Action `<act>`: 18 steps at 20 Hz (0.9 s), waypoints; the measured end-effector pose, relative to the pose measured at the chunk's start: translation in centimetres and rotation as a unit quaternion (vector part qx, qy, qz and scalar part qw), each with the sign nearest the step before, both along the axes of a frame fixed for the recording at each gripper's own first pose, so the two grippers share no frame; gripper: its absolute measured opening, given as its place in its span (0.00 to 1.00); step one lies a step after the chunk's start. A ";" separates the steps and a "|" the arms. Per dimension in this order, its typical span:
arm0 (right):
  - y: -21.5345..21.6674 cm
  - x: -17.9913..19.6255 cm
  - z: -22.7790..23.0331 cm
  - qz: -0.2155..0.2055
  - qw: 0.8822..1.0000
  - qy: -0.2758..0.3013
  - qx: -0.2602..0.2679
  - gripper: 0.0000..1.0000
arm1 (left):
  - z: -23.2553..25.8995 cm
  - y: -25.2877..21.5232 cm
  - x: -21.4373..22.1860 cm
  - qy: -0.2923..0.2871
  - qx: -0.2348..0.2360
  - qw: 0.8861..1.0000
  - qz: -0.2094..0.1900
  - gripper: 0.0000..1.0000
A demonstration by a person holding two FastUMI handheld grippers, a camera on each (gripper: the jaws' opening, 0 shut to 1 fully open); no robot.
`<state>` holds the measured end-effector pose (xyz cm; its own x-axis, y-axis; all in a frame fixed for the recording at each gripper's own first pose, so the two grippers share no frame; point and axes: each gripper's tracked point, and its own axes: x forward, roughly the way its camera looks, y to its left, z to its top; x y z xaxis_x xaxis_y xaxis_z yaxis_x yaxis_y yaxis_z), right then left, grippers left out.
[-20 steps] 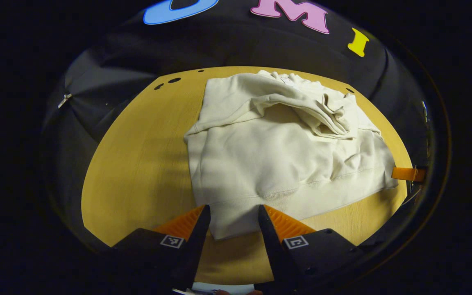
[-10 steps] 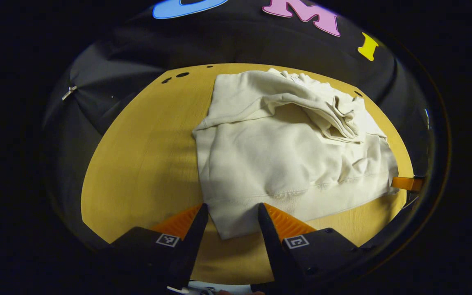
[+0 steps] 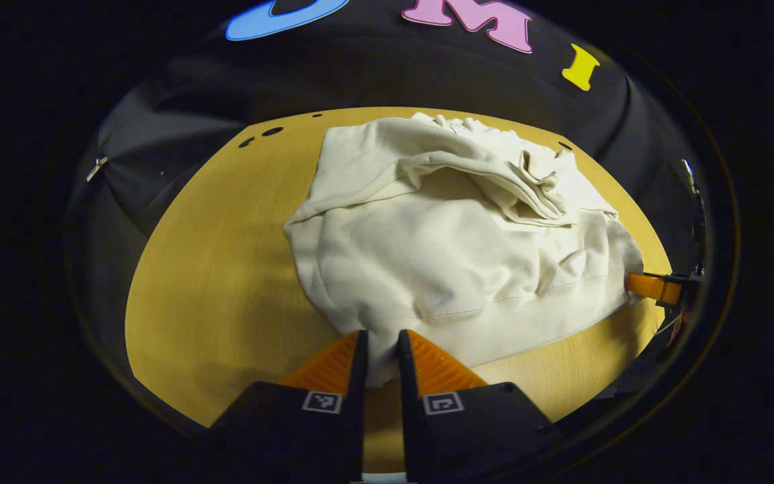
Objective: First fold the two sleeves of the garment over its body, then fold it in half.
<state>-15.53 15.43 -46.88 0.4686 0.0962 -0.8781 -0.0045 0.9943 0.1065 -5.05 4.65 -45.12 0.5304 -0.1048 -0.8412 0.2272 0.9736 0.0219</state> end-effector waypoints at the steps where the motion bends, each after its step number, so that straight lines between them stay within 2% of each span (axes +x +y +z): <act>1: 0.6 -0.1 -0.1 0.014 1.000 0.001 0.009 0.65 | 0.2 -0.1 0.0 -0.007 0.003 1.000 0.000 0.22; 2: 1.4 0.0 0.1 0.025 0.999 -0.005 0.019 0.39 | 0.0 -0.1 0.0 -0.010 0.001 1.000 0.002 0.13; 4: 1.4 0.1 0.0 0.027 0.999 -0.016 0.010 0.14 | 0.1 -0.1 0.2 -0.006 -0.016 1.000 0.012 0.08; 6: 1.6 0.0 0.1 0.023 1.000 -0.006 0.021 0.09 | 0.4 -0.1 0.3 -0.003 -0.035 0.999 0.022 0.07; 9: 1.3 0.1 1.0 -0.004 0.999 0.008 0.050 0.06 | 0.7 0.5 0.1 0.000 -0.016 1.000 0.013 0.06; 13: 0.9 1.0 4.1 -0.023 0.997 -0.027 0.075 0.06 | 3.3 0.5 0.7 -0.015 -0.047 0.998 0.034 0.06; 18: 1.9 5.2 9.0 -0.041 0.989 -0.084 0.112 0.06 | 8.2 0.4 3.5 -0.053 -0.082 0.994 0.048 0.06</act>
<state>-10.34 17.33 -37.90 0.6205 0.2347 -0.7483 0.0383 0.9440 0.3278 -1.51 5.08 -36.92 0.6301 -0.1804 -0.7552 0.1373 0.9832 -0.1202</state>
